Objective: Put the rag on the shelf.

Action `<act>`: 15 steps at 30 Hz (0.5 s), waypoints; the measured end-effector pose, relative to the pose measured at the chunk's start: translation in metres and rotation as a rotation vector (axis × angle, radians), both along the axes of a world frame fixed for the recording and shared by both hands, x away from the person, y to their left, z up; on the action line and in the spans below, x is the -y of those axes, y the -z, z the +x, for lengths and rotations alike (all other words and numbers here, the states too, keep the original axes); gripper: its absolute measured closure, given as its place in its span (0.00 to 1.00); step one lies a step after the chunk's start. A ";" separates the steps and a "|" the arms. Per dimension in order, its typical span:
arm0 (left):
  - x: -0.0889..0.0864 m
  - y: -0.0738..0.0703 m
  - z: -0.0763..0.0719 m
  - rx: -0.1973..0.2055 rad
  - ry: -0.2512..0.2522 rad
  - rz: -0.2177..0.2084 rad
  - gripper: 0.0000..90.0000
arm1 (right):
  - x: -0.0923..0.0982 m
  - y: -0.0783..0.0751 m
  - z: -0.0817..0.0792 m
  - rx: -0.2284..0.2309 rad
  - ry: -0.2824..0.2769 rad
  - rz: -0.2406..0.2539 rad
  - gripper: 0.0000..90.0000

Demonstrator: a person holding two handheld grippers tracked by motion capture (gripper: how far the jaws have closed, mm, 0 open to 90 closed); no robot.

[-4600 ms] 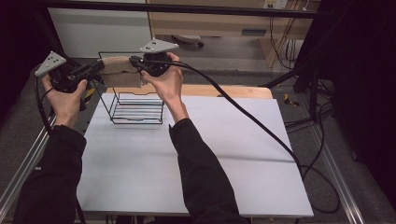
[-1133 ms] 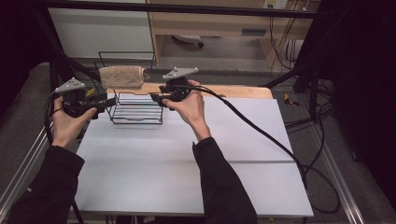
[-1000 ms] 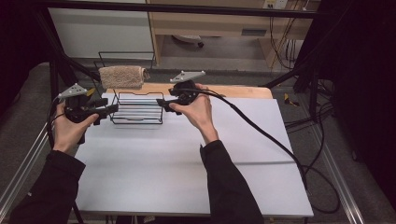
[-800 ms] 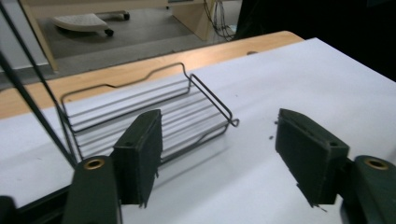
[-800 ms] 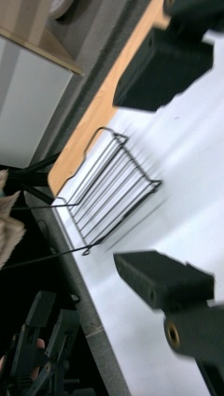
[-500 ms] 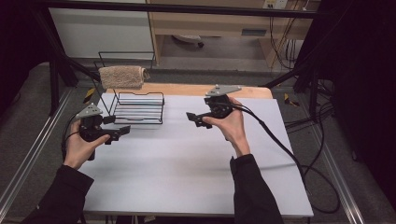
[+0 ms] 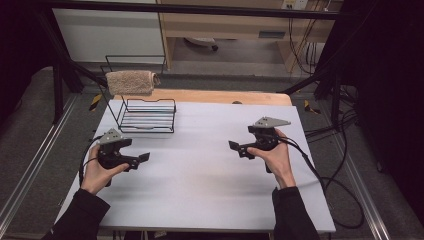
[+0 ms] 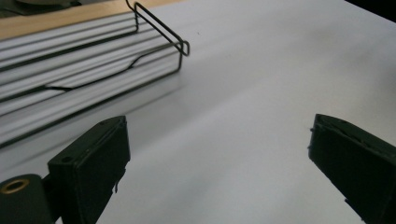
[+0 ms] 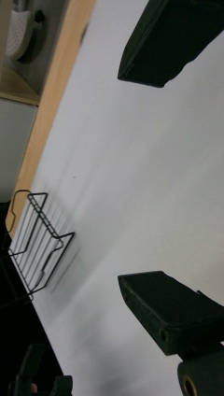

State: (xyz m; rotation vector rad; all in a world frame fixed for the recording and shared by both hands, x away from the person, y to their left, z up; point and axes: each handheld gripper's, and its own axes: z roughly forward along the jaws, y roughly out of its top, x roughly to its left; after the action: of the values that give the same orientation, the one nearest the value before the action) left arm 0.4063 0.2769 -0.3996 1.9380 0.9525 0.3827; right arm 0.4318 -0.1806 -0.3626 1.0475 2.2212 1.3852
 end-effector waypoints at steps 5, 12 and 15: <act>0.005 0.015 -0.007 -0.015 0.021 0.003 0.07 | 0.019 0.024 -0.013 -0.041 -0.003 0.003 0.04; 0.007 0.027 -0.014 -0.026 0.040 0.023 0.07 | 0.042 0.048 -0.027 -0.089 0.004 -0.007 0.04; 0.007 0.029 -0.016 -0.029 0.048 0.025 0.07 | 0.050 0.056 -0.034 -0.097 0.008 -0.010 0.04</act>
State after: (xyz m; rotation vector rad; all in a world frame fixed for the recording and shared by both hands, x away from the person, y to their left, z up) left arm 0.3899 0.2699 -0.4287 1.9898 0.9221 0.3413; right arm 0.3982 -0.2310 -0.4182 1.1419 2.2866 1.3449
